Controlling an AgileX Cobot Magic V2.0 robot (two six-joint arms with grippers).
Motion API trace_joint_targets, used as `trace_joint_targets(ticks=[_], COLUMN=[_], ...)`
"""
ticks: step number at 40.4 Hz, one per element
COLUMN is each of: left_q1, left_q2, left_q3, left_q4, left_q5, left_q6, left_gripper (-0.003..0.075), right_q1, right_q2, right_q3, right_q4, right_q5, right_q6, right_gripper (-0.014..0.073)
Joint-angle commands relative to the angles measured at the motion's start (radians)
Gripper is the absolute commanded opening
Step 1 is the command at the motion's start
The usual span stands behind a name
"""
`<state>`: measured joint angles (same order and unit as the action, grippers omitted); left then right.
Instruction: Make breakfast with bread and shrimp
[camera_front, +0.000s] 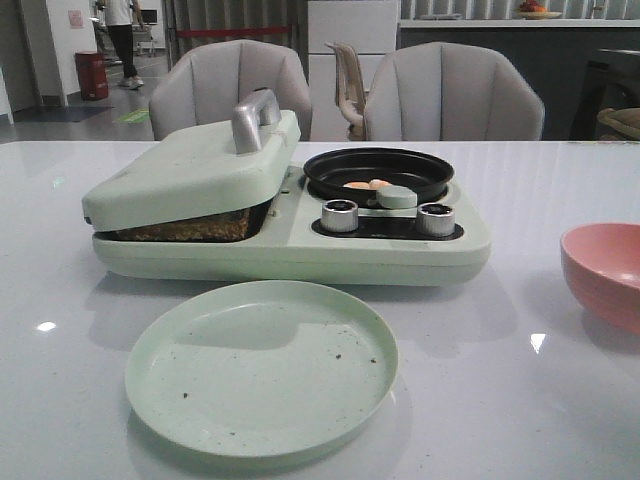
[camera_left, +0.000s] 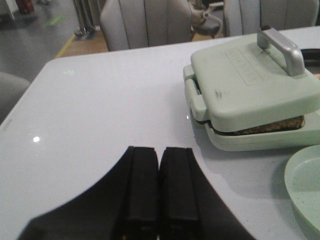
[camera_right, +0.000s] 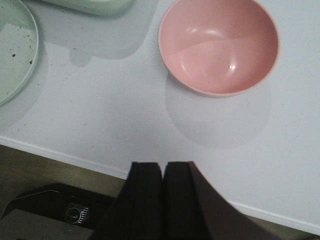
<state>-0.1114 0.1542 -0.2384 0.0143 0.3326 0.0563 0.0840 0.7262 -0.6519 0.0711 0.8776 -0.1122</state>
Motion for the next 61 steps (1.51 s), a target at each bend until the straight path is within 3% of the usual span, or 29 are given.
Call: trace_joint_targets(ticks=[1,18,61], left_q1=[0.02,0.07,0.08], left_q2=[-0.08,-0.18,-0.18], left_q3=[0.061,0.248,0.246], left_q4=[-0.014,-0.091,-0.105], left_q5=[-0.185,-0.456,-0.444], left_q6=[-0.002,-0.002,-0.002], left_gripper=[0.0101,0.0101,0.0101], right_q1=[-0.005,-0.005,-0.005], right_q2=[-0.003,-0.003,-0.026], right_q3=[-0.026,-0.026,-0.025], right_q4=[0.007,0.007,0.008], right_q5=[-0.05,-0.05,-0.05], right_q6=[-0.001,-0.001,-0.001], right_gripper=[0.0043,0.0043,0.0043])
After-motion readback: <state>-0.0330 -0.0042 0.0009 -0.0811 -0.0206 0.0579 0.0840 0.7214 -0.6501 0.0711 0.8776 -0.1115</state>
